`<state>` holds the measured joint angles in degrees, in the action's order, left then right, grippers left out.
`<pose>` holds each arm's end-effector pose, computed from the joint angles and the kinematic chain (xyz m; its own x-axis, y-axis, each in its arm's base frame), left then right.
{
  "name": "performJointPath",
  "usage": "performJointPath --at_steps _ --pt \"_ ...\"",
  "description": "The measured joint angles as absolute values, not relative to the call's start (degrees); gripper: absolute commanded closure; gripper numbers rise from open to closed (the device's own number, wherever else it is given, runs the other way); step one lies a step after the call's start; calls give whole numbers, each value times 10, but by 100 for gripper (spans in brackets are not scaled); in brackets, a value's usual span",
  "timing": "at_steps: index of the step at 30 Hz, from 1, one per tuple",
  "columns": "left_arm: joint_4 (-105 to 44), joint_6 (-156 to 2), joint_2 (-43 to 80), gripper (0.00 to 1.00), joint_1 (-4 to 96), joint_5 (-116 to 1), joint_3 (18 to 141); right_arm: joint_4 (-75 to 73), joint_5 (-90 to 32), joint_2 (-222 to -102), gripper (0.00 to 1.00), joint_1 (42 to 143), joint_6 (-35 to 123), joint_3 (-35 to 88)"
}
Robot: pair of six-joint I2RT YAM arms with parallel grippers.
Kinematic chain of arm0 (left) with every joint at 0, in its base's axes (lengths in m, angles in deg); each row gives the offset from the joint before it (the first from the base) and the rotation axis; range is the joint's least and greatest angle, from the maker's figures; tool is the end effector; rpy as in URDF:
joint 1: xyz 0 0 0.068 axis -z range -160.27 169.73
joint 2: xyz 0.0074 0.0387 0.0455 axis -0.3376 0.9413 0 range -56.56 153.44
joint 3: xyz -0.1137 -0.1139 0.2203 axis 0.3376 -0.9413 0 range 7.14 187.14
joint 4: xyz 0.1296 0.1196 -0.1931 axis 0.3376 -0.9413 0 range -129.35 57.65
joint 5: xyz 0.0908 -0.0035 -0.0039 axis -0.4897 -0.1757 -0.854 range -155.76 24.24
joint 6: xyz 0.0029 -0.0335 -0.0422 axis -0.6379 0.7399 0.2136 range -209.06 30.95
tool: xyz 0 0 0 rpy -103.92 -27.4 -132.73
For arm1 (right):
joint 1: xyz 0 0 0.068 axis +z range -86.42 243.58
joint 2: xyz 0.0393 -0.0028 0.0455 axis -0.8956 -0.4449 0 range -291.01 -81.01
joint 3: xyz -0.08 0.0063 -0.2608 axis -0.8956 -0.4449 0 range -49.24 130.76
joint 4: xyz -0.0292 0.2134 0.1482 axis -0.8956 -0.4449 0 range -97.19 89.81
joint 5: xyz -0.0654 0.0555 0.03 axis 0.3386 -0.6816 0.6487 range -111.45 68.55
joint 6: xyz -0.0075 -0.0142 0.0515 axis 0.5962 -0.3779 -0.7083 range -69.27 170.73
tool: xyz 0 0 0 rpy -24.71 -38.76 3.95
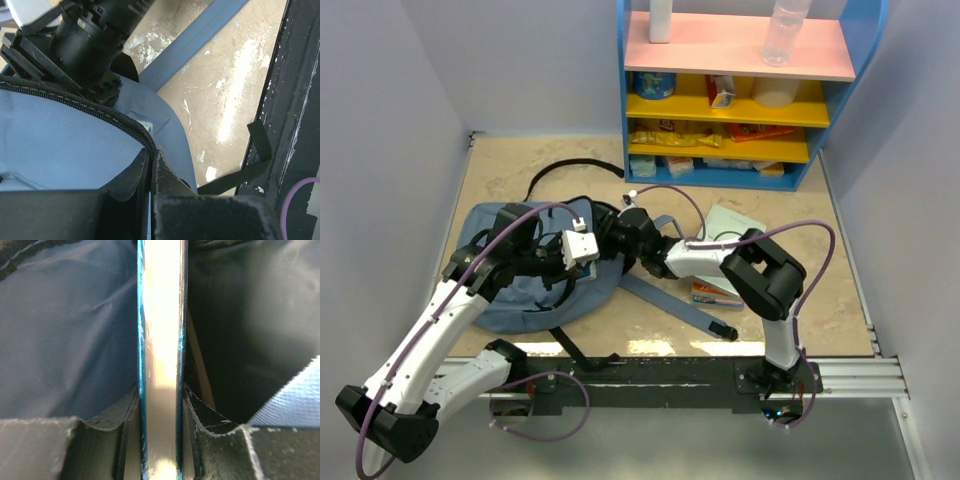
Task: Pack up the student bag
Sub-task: Place the book in the student bag.
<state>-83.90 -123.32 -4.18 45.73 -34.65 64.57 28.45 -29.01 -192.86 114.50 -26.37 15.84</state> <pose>0.1444 -0.0910 0.3281 -0.1475 0.6083 -0.7798 0.9414 0.3281 0.0779 0.2697 0.3395 0.1872 -0.8706 0.4608 -0.1722 0.0020 0.3533 0.9355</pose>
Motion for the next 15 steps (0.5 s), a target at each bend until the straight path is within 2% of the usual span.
performJointPath --at_steps 9,15 --pt "-859 -1247 -34 100 457 -332 678 353 -205 -1973 100 1218 -283 169" --pt "-854 -1246 -10 100 457 -302 704 396 -196 -2062 100 1249 -299 223"
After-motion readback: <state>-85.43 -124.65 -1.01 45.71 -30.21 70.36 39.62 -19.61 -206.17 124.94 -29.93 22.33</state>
